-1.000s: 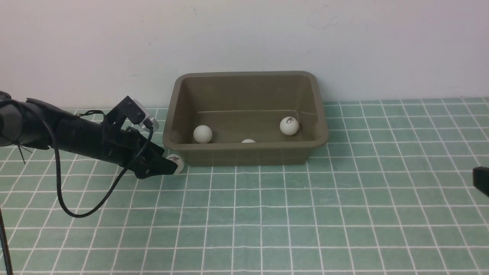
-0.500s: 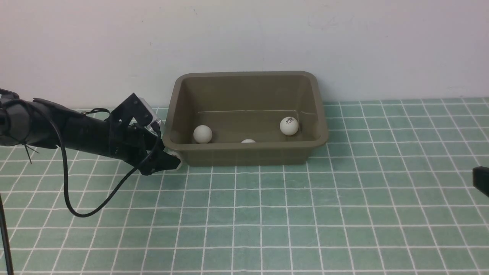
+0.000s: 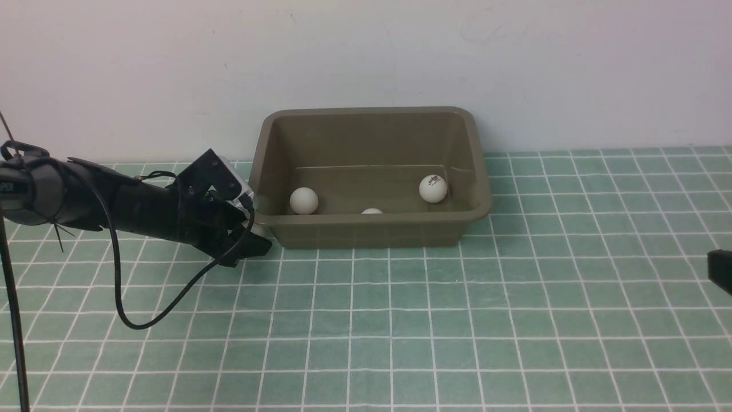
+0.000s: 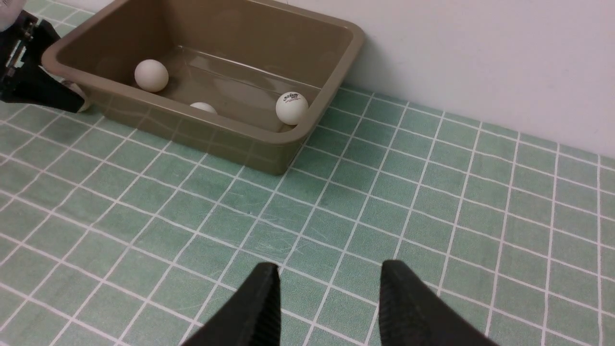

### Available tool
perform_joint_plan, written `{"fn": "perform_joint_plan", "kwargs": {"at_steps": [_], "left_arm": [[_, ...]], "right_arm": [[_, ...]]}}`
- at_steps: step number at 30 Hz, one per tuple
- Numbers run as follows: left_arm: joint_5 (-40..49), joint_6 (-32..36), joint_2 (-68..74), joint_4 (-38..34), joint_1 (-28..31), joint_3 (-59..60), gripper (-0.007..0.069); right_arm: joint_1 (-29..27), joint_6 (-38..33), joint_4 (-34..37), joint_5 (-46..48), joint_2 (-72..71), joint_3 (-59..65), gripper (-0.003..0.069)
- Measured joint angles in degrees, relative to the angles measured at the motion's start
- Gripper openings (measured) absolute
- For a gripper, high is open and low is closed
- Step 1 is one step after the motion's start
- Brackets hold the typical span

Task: Put the table tennis balls in the box on the green coffee tablecloth.
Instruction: 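Reach for and grasp a ping pong ball on the table beside the basket, then drop the ball into the bin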

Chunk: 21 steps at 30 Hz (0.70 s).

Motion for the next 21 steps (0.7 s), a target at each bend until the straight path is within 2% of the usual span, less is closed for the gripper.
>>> {"fn": "perform_joint_plan", "kwargs": {"at_steps": [3, 5, 9, 11, 15, 21], "left_arm": [[0.0, -0.58, -0.12, 1.99, 0.0, -0.12, 0.0345], [-0.12, -3.28, -1.15, 5.46, 0.27, -0.12, 0.0345], [-0.19, -11.82, -5.28, 13.33, 2.78, -0.07, 0.0345], [-0.29, -18.27, -9.33, 16.37, 5.21, -0.07, 0.0345], [0.87, -23.0, -13.25, 14.44, 7.6, -0.07, 0.0345], [7.31, -20.48, -15.41, 7.58, 7.7, -1.03, 0.0345]], "right_arm": [[0.0, 0.0, 0.0, 0.0, 0.0, 0.0, 0.0273], [0.0, 0.0, 0.0, 0.0, 0.0, 0.0, 0.0273], [0.0, 0.0, 0.0, 0.0, 0.0, 0.0, 0.0273], [0.0, 0.0, 0.0, 0.0, 0.0, 0.0, 0.0273], [0.0, 0.0, 0.0, 0.0, 0.0, 0.0, 0.0273], [0.0, 0.0, 0.0, 0.0, 0.0, 0.0, 0.0273]]}}
